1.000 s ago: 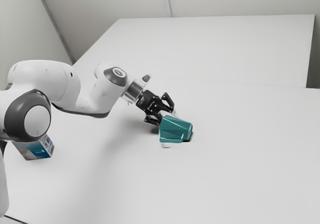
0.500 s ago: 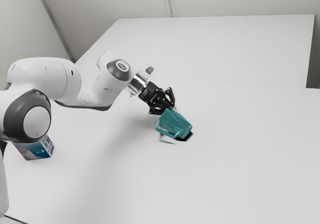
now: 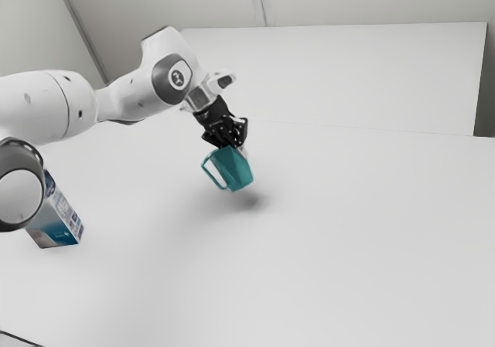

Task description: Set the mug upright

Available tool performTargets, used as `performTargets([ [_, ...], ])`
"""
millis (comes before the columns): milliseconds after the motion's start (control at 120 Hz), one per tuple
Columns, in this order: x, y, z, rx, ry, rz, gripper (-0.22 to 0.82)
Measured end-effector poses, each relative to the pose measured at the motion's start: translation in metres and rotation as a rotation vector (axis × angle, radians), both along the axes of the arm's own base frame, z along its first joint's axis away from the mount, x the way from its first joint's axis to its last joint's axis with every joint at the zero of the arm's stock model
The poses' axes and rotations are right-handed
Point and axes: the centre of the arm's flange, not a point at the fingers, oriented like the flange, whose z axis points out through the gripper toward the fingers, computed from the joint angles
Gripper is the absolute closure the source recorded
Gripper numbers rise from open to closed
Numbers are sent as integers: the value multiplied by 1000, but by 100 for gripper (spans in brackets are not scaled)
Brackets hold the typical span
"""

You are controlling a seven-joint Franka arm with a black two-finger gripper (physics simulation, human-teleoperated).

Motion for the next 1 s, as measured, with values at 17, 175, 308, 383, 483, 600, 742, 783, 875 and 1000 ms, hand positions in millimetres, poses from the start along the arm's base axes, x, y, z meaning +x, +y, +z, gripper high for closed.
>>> performTargets([
  [17, -2, -1, 3, 25, -5, -12, 78],
  [175, -27, 2, 8, 220, -44, -78, 79],
  [308, -56, 3, 6, 284, -73, -83, 79],
  [383, -70, -1, 3, 297, -78, -77, 79],
  [483, -80, -9, 0, 305, -81, -61, 79],
  [600, -86, -13, -3, 307, -80, -30, 79],
  [742, -91, -11, -13, 315, -61, 14, 79],
  [783, -92, -10, -16, 327, -57, 21, 79],
  [875, -93, -10, -24, 344, -46, 38, 79],
  [1000, -92, -11, -35, 353, -29, 62, 79],
])
